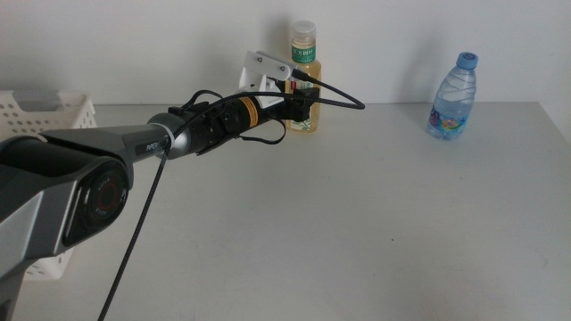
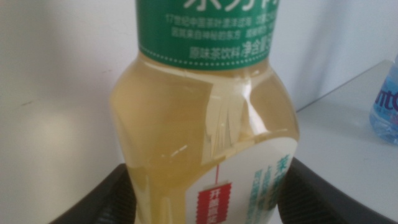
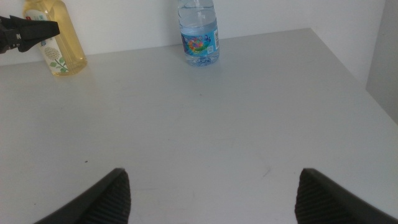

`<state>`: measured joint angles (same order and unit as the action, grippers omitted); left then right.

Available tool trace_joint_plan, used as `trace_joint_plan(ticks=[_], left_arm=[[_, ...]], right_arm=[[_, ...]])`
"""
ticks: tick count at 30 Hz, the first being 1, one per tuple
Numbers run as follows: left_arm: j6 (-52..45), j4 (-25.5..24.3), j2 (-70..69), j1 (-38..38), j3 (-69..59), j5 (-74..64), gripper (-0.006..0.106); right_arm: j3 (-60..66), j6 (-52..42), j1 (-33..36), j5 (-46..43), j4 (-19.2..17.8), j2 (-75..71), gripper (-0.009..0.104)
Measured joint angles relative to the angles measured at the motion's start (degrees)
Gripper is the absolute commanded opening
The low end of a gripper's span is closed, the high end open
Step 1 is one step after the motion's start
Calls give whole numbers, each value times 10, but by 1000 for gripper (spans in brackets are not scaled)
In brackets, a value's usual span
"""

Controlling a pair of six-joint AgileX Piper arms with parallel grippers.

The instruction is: Use arms to grab the bottles and put them into the dustbin to the left of the table.

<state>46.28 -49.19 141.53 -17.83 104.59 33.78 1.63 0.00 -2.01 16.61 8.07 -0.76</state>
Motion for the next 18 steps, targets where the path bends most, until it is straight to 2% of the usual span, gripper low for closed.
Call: trace_joint_plan(ticks=[7, 10, 18], left_arm=[[127, -158, -25, 13, -1, -20, -2], [170, -204, -32, 29, -9, 6, -2], [176, -229, -66, 57, -64, 52, -2]], right_arm=[[0, 0, 0, 0, 0, 0, 68], [0, 0, 0, 0, 0, 0, 68], [0, 0, 0, 0, 0, 0, 68]])
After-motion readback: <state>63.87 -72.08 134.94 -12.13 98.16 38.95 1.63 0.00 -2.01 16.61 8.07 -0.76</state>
